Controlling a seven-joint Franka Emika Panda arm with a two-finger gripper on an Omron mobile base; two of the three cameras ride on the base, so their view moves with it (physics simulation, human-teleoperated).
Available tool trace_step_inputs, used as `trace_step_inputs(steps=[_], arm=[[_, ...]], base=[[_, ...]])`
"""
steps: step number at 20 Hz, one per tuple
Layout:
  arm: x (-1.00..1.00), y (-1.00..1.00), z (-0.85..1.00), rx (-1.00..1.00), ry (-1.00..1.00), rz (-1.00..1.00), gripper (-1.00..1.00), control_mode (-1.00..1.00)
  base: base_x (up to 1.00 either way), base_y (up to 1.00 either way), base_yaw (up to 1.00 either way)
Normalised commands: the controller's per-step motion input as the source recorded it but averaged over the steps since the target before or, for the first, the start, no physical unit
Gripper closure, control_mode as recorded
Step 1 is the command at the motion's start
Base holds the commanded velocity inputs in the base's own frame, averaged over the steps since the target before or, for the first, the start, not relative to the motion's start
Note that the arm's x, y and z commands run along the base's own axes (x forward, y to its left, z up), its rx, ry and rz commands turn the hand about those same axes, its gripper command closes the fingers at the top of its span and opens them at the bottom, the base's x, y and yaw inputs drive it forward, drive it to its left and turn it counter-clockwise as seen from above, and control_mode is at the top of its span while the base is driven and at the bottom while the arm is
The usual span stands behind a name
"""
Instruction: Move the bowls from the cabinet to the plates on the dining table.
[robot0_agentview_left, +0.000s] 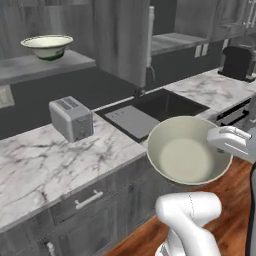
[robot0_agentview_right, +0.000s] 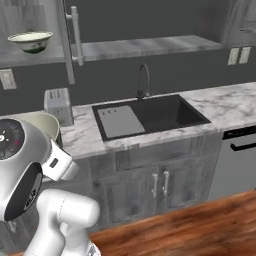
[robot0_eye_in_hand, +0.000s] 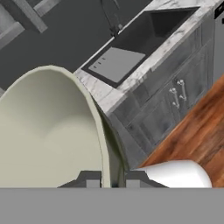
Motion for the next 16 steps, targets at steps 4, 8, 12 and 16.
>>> trace_step_inputs(steps=[4,8,12,16], arm=[[0.00,0.00,0.00,0.00,0.00,0.00,1.00,1.00],[0.00,0.00,0.00,0.00,0.00,0.00,1.00,1.00],[0.00,0.00,0.00,0.00,0.00,0.00,1.00,1.00],[0.00,0.00,0.00,0.00,0.00,0.00,1.00,1.00]], base=[[-0.02,-0.10,-0.43],[-0.02,-0.09,-0.44],[-0.02,-0.08,-0.44],[0.00,-0.06,-0.46]])
